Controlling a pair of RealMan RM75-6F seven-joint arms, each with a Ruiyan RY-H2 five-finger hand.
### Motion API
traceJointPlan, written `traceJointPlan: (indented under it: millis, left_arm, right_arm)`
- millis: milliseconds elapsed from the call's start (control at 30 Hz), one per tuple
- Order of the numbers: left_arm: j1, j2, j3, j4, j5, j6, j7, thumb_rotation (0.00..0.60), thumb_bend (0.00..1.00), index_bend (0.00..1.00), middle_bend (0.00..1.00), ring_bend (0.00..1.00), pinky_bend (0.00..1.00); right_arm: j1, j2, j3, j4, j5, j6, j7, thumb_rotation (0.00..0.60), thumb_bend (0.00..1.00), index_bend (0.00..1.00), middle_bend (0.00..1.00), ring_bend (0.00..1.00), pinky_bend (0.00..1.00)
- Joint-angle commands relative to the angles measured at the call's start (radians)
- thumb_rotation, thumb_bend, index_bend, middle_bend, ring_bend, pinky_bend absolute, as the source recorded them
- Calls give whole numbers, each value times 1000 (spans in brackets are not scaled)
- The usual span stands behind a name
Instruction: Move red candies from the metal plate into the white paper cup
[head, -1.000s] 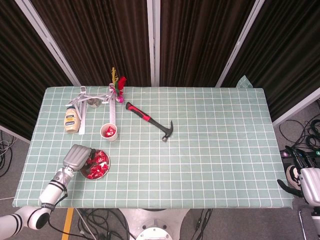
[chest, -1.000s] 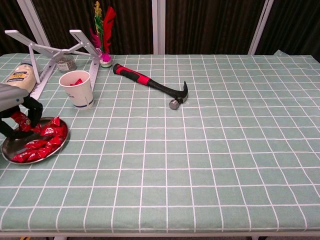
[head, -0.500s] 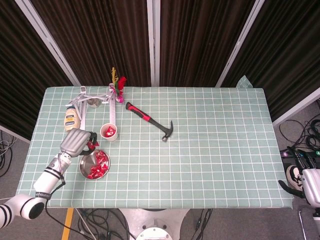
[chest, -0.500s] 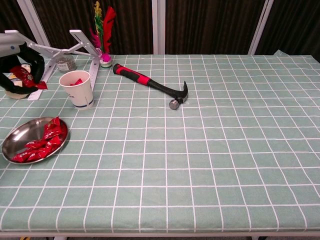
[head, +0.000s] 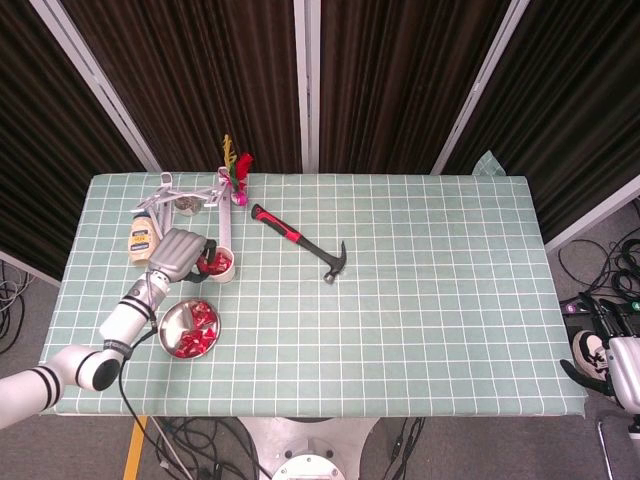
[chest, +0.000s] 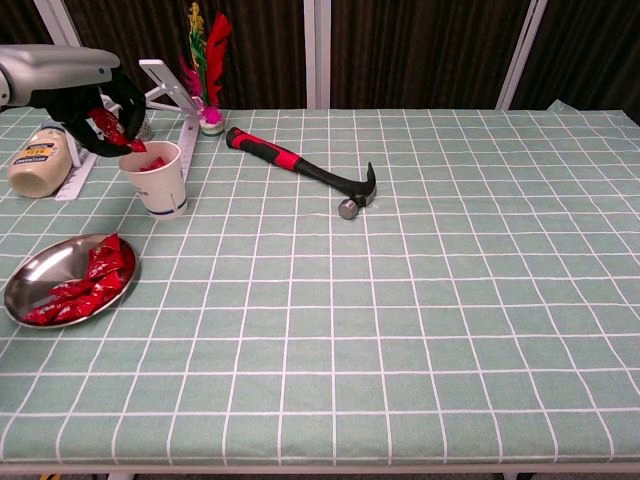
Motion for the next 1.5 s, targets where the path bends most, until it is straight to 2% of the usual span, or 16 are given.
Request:
traceJointPlan:
  millis: [33, 300, 467, 633, 833, 1000, 1200, 1500]
  left_arm:
    - [-17, -31, 2, 37, -26, -20, 7, 600, 413, 593, 671, 949, 1000]
    - [-22, -48, 14, 54, -29, -6, 4, 600, 409, 468, 552, 935, 1000]
    - [-19, -41, 20, 34, -19, 16, 11, 600, 408, 432, 489, 925, 1000]
    - [14, -8, 19, -29, 11, 97, -4, 600, 394, 358, 442, 912, 1000]
    - [130, 73, 61, -160, 92, 278, -36, 600, 303, 364, 448, 912, 1000]
    - [211, 107, 131, -222, 150, 350, -46, 600, 262, 429, 512, 914, 1000]
    - [227, 68, 191, -211, 174, 301, -30, 600, 261, 456, 523, 915, 1000]
    - [244, 8, 231, -182, 174, 262, 28, 600, 260, 456, 523, 915, 1000]
  right_arm:
    - [-1, 0, 0, 1, 1, 0, 1, 600, 99, 80, 203, 109, 378]
    - [-2, 1, 0, 2, 4, -1, 2, 600, 99, 80, 203, 109, 378]
    - [-1, 1, 1, 1, 3, -2, 0, 600, 98, 80, 203, 109, 378]
    - [-1, 2, 2, -2, 0, 0, -1, 600, 98, 80, 203, 109, 378]
    - [2, 1, 2, -3, -6, -1, -2, 600, 99, 80, 203, 109, 378]
    - [3, -1, 0, 0, -11, -1, 1, 600, 99, 80, 204, 109, 378]
    - [3, -1, -3, -5, -21, 3, -3, 600, 99, 80, 204, 109, 379]
    - [1, 6, -3, -17, -19, 5, -14, 600, 99, 80, 203, 109, 379]
